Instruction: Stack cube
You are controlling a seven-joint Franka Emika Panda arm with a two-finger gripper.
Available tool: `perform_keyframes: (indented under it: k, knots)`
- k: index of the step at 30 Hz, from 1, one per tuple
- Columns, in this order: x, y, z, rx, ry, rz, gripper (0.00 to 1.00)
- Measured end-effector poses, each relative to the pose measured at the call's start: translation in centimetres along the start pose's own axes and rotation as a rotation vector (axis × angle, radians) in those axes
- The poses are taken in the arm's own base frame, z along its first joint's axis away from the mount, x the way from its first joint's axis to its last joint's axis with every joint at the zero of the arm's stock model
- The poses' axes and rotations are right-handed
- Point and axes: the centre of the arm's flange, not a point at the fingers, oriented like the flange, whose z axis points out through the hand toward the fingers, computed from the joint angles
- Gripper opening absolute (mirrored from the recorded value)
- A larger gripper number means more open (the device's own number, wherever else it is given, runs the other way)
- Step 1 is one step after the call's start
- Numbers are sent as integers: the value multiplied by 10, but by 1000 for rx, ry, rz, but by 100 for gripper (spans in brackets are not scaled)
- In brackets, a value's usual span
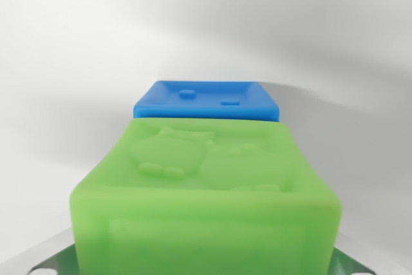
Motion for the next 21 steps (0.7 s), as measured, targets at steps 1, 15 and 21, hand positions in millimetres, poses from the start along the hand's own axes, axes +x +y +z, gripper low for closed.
perform_keyframes:
  k: [1, 15, 21]
  knots:
    - [0, 0, 1, 0, 0, 0, 0]
    - [0, 0, 3, 0, 1, 0, 100]
    - [0, -1, 3, 0, 1, 0, 100]
